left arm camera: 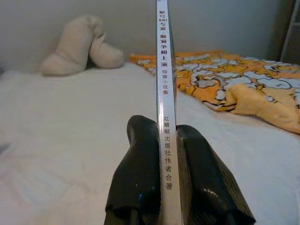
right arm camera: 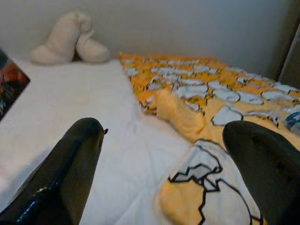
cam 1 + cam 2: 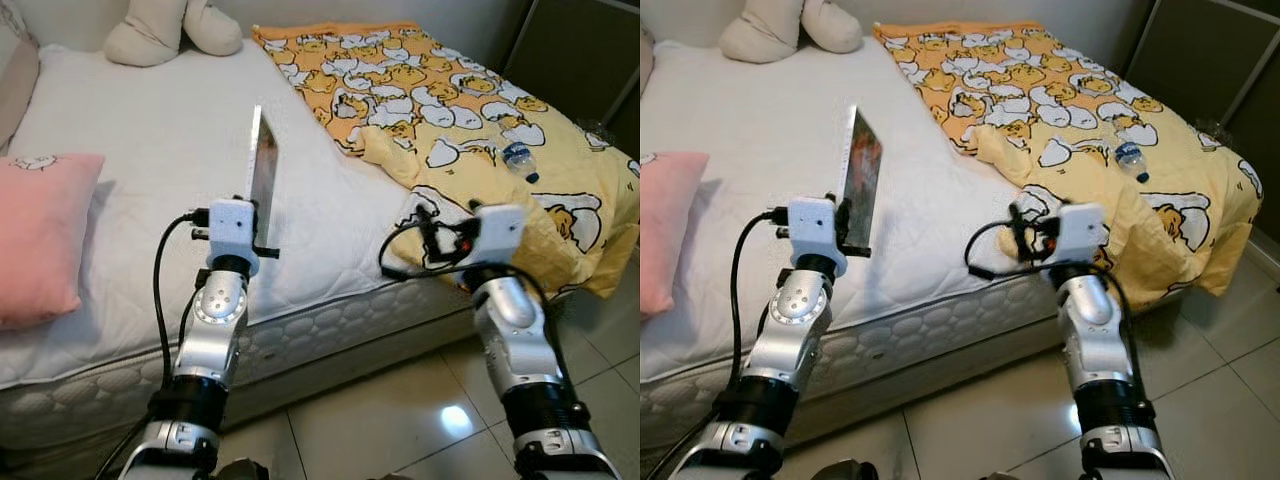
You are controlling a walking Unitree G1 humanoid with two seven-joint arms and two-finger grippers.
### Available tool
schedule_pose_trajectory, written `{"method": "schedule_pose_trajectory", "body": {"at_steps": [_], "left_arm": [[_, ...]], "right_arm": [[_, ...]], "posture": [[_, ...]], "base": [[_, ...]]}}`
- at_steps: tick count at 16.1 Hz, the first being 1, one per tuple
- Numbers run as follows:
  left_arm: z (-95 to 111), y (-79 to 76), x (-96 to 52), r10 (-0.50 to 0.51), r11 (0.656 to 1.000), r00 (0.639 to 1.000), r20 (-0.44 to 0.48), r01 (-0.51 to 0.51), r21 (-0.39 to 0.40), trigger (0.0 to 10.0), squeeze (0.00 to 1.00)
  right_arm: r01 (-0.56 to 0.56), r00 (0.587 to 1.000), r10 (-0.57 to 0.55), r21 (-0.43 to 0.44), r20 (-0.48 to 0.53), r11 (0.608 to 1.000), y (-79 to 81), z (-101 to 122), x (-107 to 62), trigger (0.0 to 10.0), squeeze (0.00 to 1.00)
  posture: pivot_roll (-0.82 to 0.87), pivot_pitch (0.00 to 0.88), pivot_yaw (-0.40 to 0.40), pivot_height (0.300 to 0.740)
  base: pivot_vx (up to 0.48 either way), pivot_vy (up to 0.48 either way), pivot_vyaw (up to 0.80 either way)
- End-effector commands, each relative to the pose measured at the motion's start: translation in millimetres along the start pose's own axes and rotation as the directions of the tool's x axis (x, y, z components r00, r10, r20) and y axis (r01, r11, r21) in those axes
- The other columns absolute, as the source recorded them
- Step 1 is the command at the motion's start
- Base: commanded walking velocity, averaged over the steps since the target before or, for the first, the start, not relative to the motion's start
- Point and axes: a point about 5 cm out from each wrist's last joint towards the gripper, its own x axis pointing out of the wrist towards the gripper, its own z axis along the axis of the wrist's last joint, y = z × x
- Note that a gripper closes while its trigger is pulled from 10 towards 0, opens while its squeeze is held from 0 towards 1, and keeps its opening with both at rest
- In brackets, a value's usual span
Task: Clean up the room
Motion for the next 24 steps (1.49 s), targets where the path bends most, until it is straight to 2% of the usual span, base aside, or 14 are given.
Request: {"method": "schedule_pose_trajectory", "body": {"at_steps": [1, 4, 7, 8, 10, 11, 12, 14, 17, 19, 20, 22, 23, 24], "left_arm": [[13, 1.8, 8.8, 0.019, 1.0, 0.999, 0.039, -0.018, -0.016, 10.0, 0.0], [18, 13.1, 17.8, 0.055, 0.998, 0.998, 0.042, -0.056, 0.012, 10.0, 0.0], [4, 9.5, 11.6, 0.016, 0.999, 1.0, 0.0, -0.016, 0.04, 10.0, 0.0], [-1, 7.4, 7.8, -0.011, 0.999, 1.0, -0.01, 0.011, 0.049, 10.0, 0.0], [-25, 7.2, -15.5, -0.093, 0.994, 0.995, -0.044, 0.095, 0.049, 10.0, 0.0], [-33, 10.4, -26.3, -0.098, 0.993, 0.994, -0.046, 0.101, 0.069, 10.0, 0.0], [-33, 12.6, -29.5, -0.076, 0.995, 0.996, -0.038, 0.079, 0.06, 10.0, 0.0], [-20, 12.3, -22.7, -0.05, 0.998, 0.999, 0.006, 0.05, 0.047, 10.0, 0.0], [-2, 6.6, -20.8, -0.084, 0.996, 0.992, 0.097, 0.083, 0.01, 10.0, 0.0], [25, 25.4, -49.8, -0.102, 0.995, 0.956, 0.276, 0.102, 0.013, 10.0, 0.0], [29, 27.8, -58.1, -0.121, 0.992, 0.944, 0.306, 0.122, 0.016, 10.0, 0.0], [3, 29.5, -73.7, -0.155, 0.987, 0.961, 0.228, 0.139, 0.085, 10.0, 0.0], [0, 29.9, -75.6, -0.162, 0.985, 0.961, 0.222, 0.146, 0.087, 10.0, 0.0], [-16, 29.1, -81.6, -0.163, 0.982, 0.976, 0.146, 0.147, 0.116, 10.0, 0.0]], "right_arm": [[-0.005, 1.0, 0.005, 0.004, 0.002, 1.0, -0.1, 2, 1.7, 10.0, 0.0], [0.003, 1.0, -0.005, 0.048, 0.028, 0.999, -2.8, 4, -1.7, 10.0, 0.0], [0.004, 1.0, -0.005, 0.047, 0.028, 0.999, -2.1, 3, -4.1, 10.0, 0.0], [0.004, 1.0, -0.005, 0.049, 0.031, 0.999, -1.9, 2, -5.4, 10.0, 0.0], [0.012, 0.999, -0.014, 0.047, 0.05, 0.999, -1.4, 1, -11.4, 10.0, 0.03], [0.0, 0.999, -0.002, 0.052, 0.045, 0.999, 0.3, -2, -13.5, 10.0, 0.03], [-0.007, 0.999, 0.005, 0.056, 0.038, 0.998, 1.6, -4, -14.2, 10.0, 0.03], [-0.022, 0.999, 0.02, 0.068, 0.031, 0.997, 6.3, -6, -11.6, 10.0, 0.04], [-0.019, 0.998, 0.014, 0.076, 0.061, 0.997, 9.5, -1, -10.6, 10.0, 0.05], [0.004, 0.992, -0.003, -0.01, 0.123, 1.0, 2.8, 5, -47.7, 10.0, 0.05], [0.014, 0.993, -0.012, -0.016, 0.119, 1.0, 3.6, 2, -58.3, 10.0, 0.05], [0.048, 0.996, -0.045, -0.025, 0.083, 0.999, 4.5, -17, -81.7, 10.0, 0.08], [0.052, 0.995, -0.05, -0.023, 0.081, 0.998, 5.8, -20, -83.2, 10.0, 0.08], [0.06, 0.997, -0.059, -0.027, 0.043, 0.998, 8.8, -30, -81.1, 10.0, 0.12]], "posture": [[-0.04, 0.0, -0.029, 0.74], [-0.05, 0.0, -0.02, 0.74], [-0.06, 0.0, -0.009, 0.74], [-0.06, 0.0, -0.006, 0.74], [-0.05, 0.0, 0.0, 0.74], [-0.05, 0.0, -0.001, 0.74], [-0.03, 0.0, -0.009, 0.74], [-0.02, 0.0, -0.008, 0.74], [-0.01, 0.0, -0.026, 0.74], [0.01, 0.0, -0.059, 0.74], [0.01, 0.0, -0.062, 0.74], [0.02, 0.0, -0.06, 0.74], [0.02, 0.0, -0.059, 0.74], [0.02, 0.0, -0.055, 0.74]], "base": [[0.0, 0.0, 0.0], [0.0, 0.0, 0.39], [0.0, 0.0, 0.5], [0.0, 0.0, 0.49], [0.0, 0.0, 0.47], [0.0, 0.0, 0.46], [0.0, 0.0, 0.45], [0.0, 0.0, 0.45], [0.0, 0.0, 0.45], [0.0, 0.0, 0.45], [0.0, 0.0, 0.48], [0.0, 0.0, 0.55], [0.0, 0.0, 0.58], [0.0, 0.0, 0.58]]}}
